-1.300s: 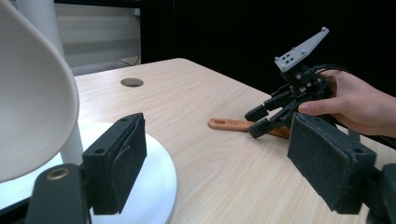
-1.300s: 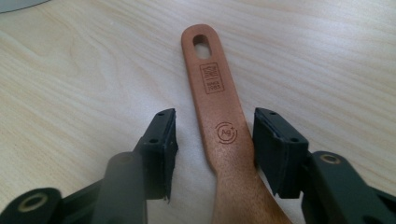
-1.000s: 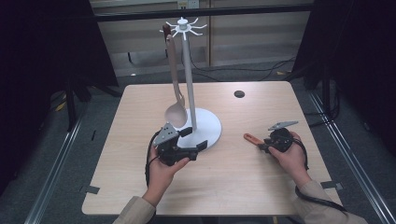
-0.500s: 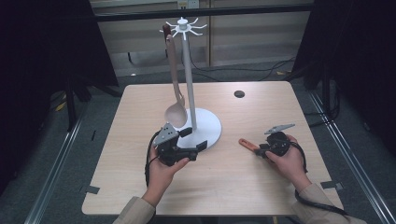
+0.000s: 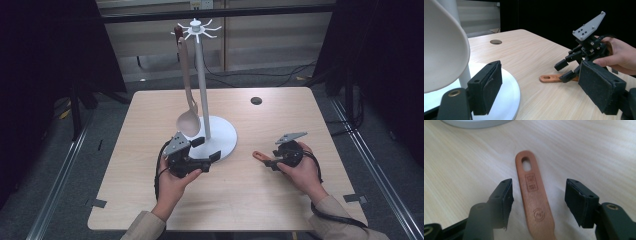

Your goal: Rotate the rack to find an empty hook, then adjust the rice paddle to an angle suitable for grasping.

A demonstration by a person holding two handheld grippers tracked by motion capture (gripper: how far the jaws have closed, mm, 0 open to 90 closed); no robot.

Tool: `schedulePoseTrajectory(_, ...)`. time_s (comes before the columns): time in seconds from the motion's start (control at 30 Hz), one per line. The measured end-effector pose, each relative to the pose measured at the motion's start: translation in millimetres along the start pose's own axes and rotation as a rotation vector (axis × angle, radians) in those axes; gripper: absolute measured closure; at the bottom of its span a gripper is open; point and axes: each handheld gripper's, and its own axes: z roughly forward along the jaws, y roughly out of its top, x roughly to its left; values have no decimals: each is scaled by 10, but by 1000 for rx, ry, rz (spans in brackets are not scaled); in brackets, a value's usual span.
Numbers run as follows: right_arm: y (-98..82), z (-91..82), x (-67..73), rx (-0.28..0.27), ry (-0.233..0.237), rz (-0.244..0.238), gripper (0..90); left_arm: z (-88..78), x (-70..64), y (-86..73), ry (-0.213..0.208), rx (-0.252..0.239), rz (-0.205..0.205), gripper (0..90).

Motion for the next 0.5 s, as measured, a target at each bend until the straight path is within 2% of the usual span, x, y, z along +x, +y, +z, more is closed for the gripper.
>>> schedulePoseTrajectory(0.03, 17, -1, -2, -5, -4, -2, 394, 0, -10, 0, 13, 13, 2, 189)
schedulePoseTrajectory(0.07, 33, 2, 0, -9, -16, -4, 371, 8, -3, -4, -2, 10, 9, 189)
schedulePoseTrajectory(0.17, 66, 17, 9, -15, -18, -4, 369, 20, -18, -10, 9, 23, 6, 188)
schedulePoseTrajectory(0.2, 78, 16, 10, -11, -34, -17, 370, 25, -18, -11, 4, 23, 7, 189)
schedulePoseTrajectory(0.33, 128, 22, 8, -15, -27, -10, 377, 36, -26, -22, -9, 13, -1, 189)
schedulePoseTrajectory(0.4, 134, 32, 5, -19, -27, -12, 385, 32, -14, -25, -9, 17, 9, 189)
schedulePoseTrajectory(0.5, 156, 67, 3, -11, -28, -10, 391, 27, -13, -27, 5, 30, 5, 188)
